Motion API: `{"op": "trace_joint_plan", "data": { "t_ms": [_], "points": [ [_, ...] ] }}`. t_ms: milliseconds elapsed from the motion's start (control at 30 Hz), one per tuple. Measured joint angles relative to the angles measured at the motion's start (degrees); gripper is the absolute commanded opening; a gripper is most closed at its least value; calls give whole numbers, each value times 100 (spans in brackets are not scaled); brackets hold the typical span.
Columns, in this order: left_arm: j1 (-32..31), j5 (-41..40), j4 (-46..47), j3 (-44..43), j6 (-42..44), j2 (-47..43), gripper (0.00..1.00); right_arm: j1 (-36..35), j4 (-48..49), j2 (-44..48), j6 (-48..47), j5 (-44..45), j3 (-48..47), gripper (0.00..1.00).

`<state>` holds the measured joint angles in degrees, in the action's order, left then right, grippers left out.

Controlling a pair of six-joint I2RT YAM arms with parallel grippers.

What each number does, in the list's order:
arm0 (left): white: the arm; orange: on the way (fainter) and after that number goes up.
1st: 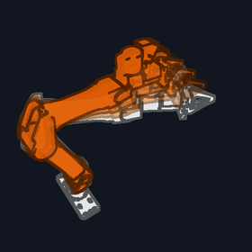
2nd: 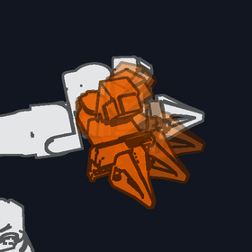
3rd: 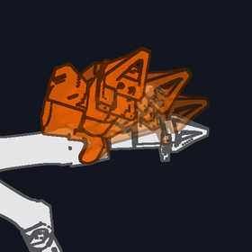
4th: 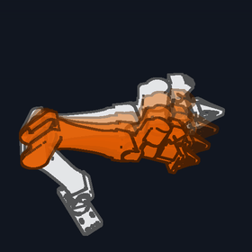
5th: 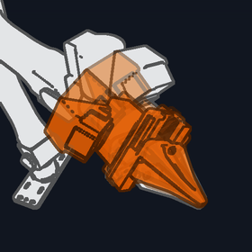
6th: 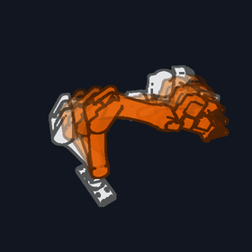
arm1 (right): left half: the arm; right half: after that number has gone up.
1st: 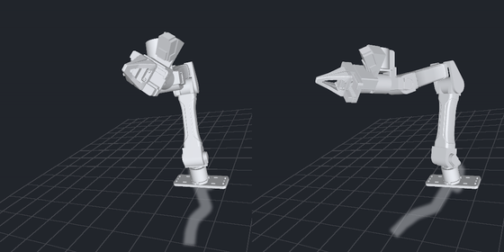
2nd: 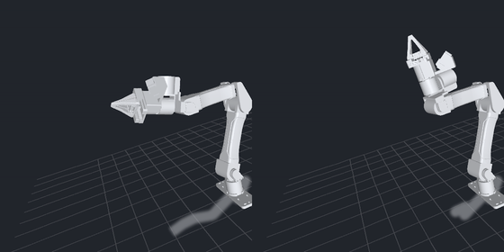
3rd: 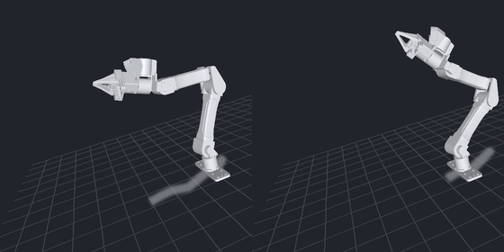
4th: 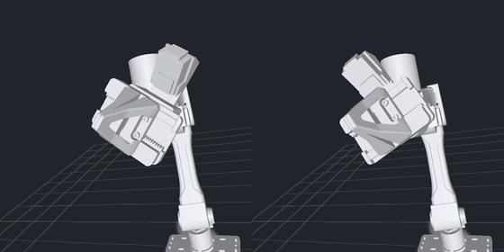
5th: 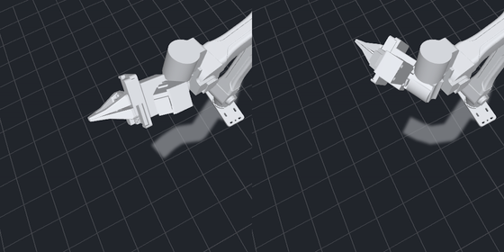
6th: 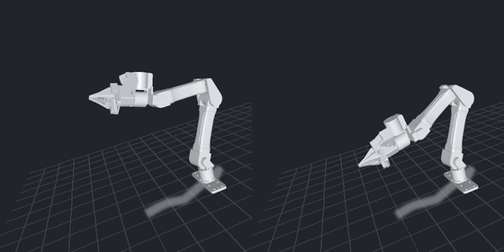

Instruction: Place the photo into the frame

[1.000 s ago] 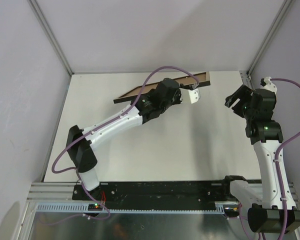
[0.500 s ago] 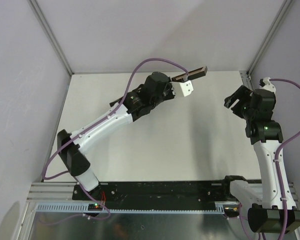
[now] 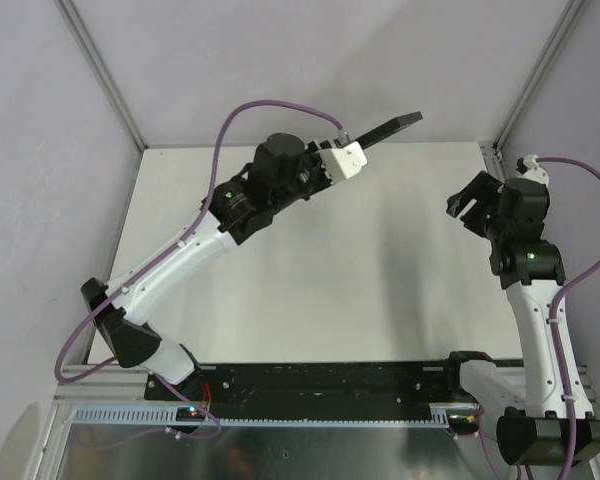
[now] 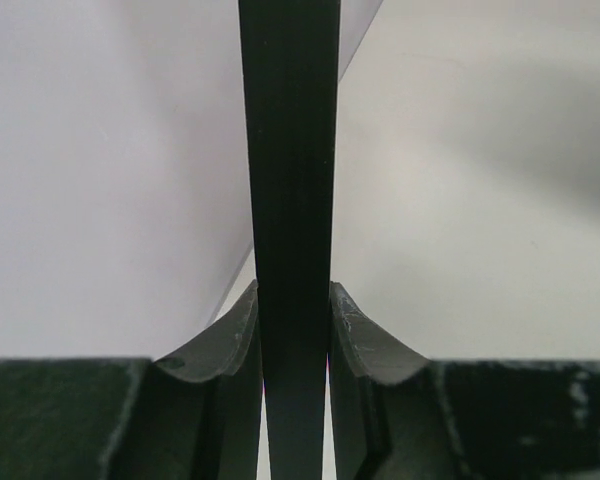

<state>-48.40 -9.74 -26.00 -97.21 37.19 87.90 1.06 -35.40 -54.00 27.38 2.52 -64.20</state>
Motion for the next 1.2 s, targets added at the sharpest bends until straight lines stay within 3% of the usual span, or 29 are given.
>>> {"op": "trace_joint_plan", "data": {
  "t_ms": [167, 633, 933, 1200],
  "points": [
    [527, 776, 0, -13, -691, -188, 0, -50, -7, 0, 0, 2, 0, 73],
    [3086, 3685, 275, -490, -3635, -199, 0, -61, -63, -11, 0, -2, 0, 73],
    [3923, 5101, 754, -527, -5209, 203, 0, -142, -48, -105, 2, -48, 2, 73],
    [4120, 5998, 1443, -527, -5998, 1064, 0, -323, 46, -181, 4, -114, 131, 73]
  ]
}}
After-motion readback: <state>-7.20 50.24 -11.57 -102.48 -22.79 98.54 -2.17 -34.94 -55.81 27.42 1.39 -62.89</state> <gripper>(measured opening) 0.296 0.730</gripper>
